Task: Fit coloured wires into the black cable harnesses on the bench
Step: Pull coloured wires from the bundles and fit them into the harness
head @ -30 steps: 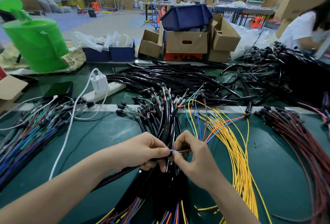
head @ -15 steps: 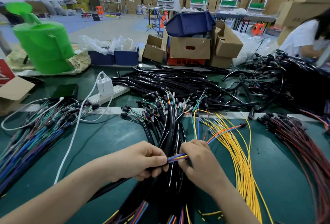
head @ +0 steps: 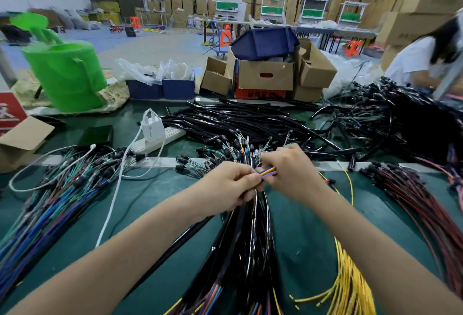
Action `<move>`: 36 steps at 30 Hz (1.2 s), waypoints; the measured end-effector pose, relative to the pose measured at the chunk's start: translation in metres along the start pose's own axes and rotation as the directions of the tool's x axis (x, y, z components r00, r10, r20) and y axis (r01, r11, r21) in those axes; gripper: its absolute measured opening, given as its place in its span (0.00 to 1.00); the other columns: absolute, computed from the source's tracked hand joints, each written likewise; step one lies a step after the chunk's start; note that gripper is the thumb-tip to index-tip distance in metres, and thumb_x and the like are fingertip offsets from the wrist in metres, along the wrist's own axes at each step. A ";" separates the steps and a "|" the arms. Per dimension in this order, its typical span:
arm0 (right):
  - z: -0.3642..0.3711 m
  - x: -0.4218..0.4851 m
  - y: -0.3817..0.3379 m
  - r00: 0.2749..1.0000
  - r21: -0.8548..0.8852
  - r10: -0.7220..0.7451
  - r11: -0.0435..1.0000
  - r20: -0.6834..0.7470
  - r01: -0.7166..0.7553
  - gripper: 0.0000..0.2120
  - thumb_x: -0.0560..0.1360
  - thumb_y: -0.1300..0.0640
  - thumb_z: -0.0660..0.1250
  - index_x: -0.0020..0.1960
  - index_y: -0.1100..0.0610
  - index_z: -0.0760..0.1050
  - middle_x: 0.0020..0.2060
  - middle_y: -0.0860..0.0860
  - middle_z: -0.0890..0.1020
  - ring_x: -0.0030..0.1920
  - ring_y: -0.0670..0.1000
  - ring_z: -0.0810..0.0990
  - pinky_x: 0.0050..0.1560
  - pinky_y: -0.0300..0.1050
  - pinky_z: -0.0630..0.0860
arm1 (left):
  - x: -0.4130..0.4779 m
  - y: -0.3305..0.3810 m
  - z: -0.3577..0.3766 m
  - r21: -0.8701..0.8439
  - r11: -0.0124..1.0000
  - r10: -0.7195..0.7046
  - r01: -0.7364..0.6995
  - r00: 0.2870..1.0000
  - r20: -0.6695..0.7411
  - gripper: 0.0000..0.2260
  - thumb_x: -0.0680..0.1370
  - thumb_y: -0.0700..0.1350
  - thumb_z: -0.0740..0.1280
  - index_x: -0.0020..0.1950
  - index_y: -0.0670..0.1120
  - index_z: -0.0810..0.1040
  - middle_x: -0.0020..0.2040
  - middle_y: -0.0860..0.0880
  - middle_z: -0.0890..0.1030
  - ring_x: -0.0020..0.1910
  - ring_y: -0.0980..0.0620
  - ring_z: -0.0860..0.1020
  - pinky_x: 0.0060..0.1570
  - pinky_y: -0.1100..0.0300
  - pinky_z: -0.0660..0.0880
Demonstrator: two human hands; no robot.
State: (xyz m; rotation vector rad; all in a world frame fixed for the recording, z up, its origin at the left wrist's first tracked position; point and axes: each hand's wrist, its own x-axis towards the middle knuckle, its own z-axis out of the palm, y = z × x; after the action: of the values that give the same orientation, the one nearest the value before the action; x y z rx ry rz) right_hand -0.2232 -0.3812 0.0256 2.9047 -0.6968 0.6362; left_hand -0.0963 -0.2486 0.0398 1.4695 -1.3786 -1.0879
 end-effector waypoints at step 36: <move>-0.048 -0.061 -0.026 0.966 -0.126 -0.259 0.958 0.005 0.258 0.29 0.76 0.33 0.46 0.34 0.56 0.69 0.23 0.48 0.72 0.19 0.53 0.72 0.17 0.43 0.67 | -0.043 -0.001 -0.022 0.292 0.955 -0.004 -0.054 0.981 0.192 0.11 0.82 0.44 0.59 0.43 0.48 0.78 0.23 0.55 0.71 0.23 0.59 0.64 0.25 0.68 0.62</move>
State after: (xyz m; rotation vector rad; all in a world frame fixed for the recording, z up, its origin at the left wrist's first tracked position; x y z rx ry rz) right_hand -0.2788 -0.3247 0.0447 2.8040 -0.3318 0.5560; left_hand -0.0761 -0.2059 0.0477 1.5846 -1.7536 -1.0616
